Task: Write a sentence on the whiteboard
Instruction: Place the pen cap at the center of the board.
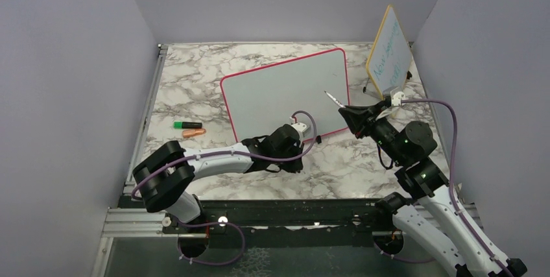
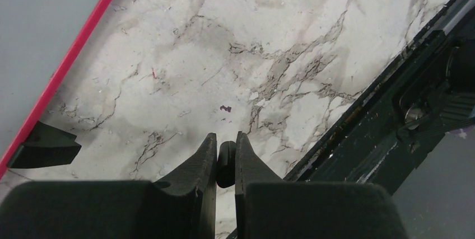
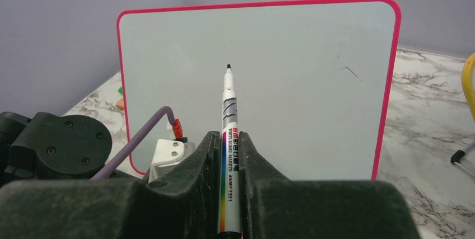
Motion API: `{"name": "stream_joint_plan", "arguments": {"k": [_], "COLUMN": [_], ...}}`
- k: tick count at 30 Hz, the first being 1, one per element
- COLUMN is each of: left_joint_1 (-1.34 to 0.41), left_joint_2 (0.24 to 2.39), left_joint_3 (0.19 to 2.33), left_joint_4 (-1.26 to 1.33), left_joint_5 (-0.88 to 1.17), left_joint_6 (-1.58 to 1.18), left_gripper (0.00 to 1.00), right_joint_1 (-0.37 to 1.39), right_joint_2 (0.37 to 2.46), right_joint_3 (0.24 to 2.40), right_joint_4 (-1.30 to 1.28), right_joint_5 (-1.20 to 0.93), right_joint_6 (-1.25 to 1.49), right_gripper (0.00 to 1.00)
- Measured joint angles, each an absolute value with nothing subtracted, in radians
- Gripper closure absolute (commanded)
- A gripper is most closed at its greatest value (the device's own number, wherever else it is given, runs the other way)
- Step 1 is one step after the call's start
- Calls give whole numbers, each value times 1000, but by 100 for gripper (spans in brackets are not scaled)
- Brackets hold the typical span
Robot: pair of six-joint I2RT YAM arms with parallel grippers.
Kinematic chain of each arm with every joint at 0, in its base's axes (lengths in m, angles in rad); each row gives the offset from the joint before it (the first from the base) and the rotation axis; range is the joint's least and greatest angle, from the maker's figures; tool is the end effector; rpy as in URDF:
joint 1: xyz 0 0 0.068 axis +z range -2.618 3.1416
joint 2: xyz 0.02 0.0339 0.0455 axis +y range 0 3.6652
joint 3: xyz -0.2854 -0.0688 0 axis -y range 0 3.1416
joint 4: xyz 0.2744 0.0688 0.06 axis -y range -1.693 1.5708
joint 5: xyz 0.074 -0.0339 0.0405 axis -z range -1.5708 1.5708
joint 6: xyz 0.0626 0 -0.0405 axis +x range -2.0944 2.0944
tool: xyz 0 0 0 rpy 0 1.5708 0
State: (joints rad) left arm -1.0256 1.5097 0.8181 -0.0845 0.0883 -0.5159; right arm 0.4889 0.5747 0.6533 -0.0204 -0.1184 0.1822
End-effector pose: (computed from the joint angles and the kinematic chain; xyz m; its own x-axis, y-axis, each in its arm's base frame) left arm 0.1765 -0.3017 0.1741 -0.7522 0.2927 -0.5903 0.5900 0.6980 -0.4058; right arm 0.1600 0.0935 0.3579 -0.0529 0.1757 -0.9830 -0.5703 0.8027 0.1741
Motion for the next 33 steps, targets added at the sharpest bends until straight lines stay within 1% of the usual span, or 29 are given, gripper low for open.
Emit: {"name": "stream_joint_plan", "arguments": {"k": [11,18,20,22,25,32,33], "left_joint_1": [-1028,-1028,-1028,-1028,-1028,-1028,-1028], "left_joint_2": [1579,1559,1557,1557,1557,1520,1513], "left_joint_3": [810,690,670,662,655,603,598], "left_joint_4": [1,158,178,197,225,245,245], "left_joint_5": [66,9,-4,-13,-23,-60,-63], "left_joint_6": [-535,-597,-612,-627,-643,-672,-673], "left_gripper": [100,95,90,87,76,58,54], "right_joint_1": [489,489,489,489,489,489,489], "right_joint_2": [575,577,579,582,585,591,593], "right_joint_3": [653,653,653,653,653,653,653], "right_joint_4": [-38,-40,-40,-40,-40,-40,-40], "right_joint_5": [-117,-118,-118,-118,-120,-122,-124], "right_joint_6": [183,183,183,183,184,184,185], "right_gripper": [99,99,99,99,99,99,99]}}
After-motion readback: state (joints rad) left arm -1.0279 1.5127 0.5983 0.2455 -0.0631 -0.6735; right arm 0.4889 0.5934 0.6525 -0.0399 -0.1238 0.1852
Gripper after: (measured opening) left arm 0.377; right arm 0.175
